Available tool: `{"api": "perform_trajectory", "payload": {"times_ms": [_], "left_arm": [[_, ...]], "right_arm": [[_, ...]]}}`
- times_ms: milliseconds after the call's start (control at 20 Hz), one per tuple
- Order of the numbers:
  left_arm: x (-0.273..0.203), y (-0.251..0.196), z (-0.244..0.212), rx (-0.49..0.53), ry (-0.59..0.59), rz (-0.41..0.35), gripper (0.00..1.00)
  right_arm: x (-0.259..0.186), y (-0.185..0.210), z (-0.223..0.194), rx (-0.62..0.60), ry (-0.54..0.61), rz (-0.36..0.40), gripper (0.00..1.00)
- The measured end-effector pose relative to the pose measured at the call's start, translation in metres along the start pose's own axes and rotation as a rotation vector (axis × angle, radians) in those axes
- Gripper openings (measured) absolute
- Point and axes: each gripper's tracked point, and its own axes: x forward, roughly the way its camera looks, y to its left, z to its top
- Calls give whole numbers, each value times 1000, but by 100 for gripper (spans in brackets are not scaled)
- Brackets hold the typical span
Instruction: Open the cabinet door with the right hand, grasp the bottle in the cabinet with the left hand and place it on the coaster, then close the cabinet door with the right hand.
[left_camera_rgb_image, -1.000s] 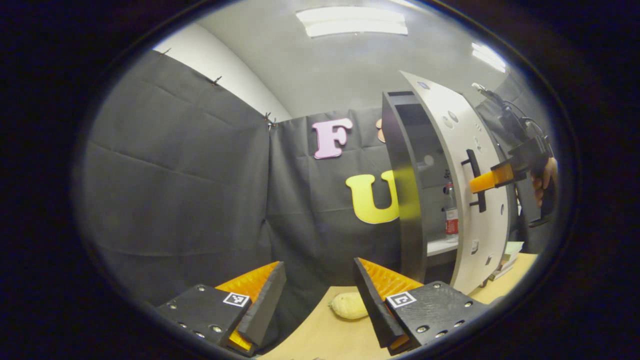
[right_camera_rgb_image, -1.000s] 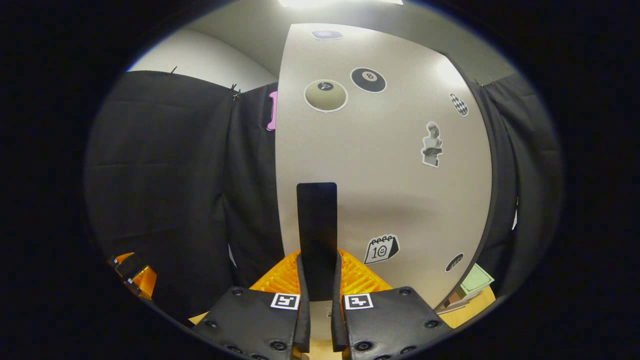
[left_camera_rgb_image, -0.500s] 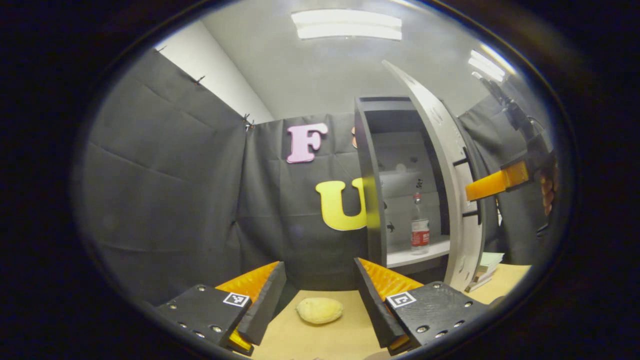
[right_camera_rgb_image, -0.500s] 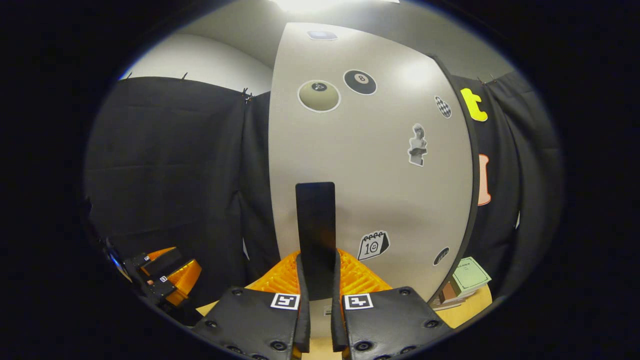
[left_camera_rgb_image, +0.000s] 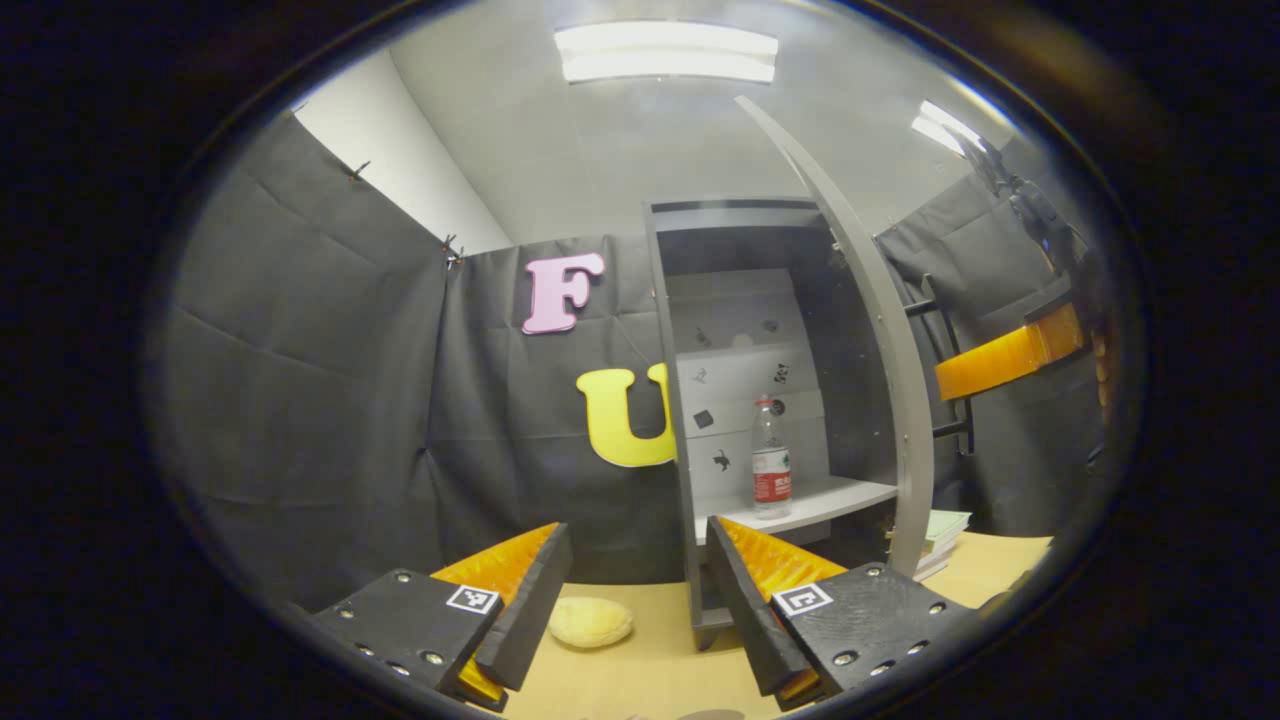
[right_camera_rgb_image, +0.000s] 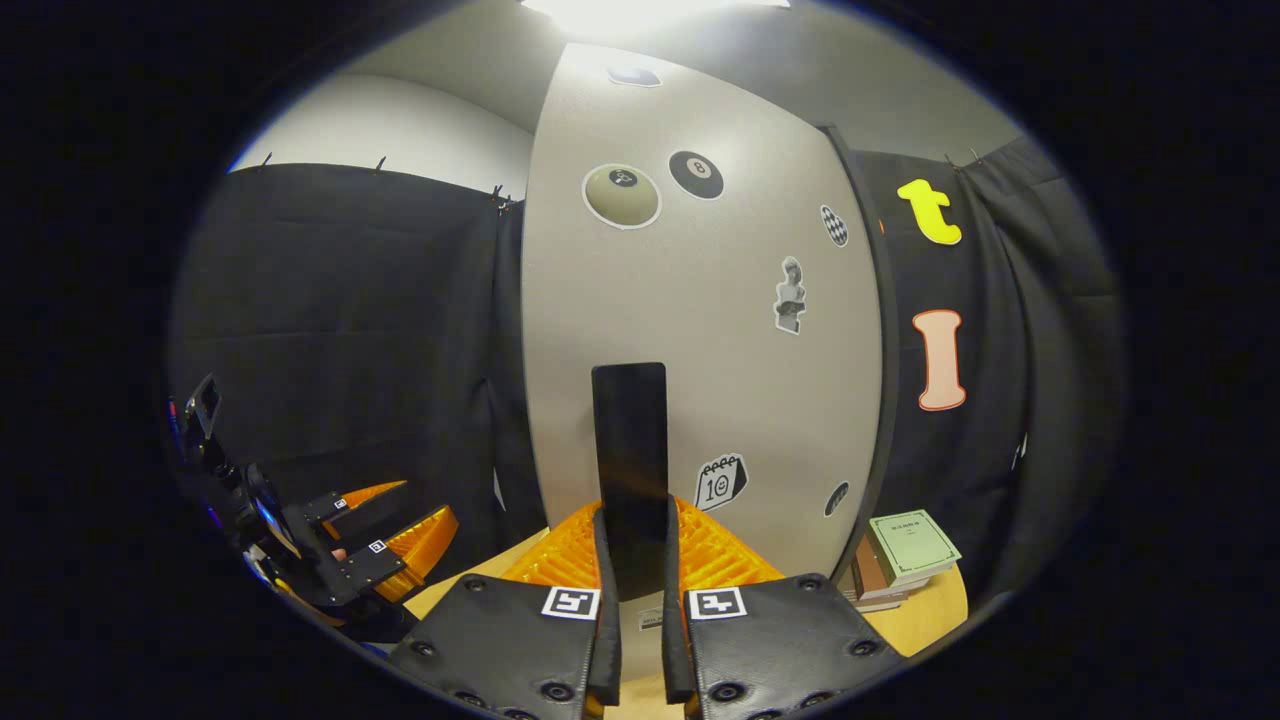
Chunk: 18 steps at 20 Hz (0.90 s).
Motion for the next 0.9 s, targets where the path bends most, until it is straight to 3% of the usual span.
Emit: {"api": "perform_trajectory", "payload": {"times_ms": [400,900], "left_arm": [[-8,-54,11,-9,6,-48,81],[-22,-122,19,-12,25,-97,83]], "right_arm": [[-25,-22,-1,-13,-8,-33,15],[-38,-68,0,-65,-31,-152,17]]}}
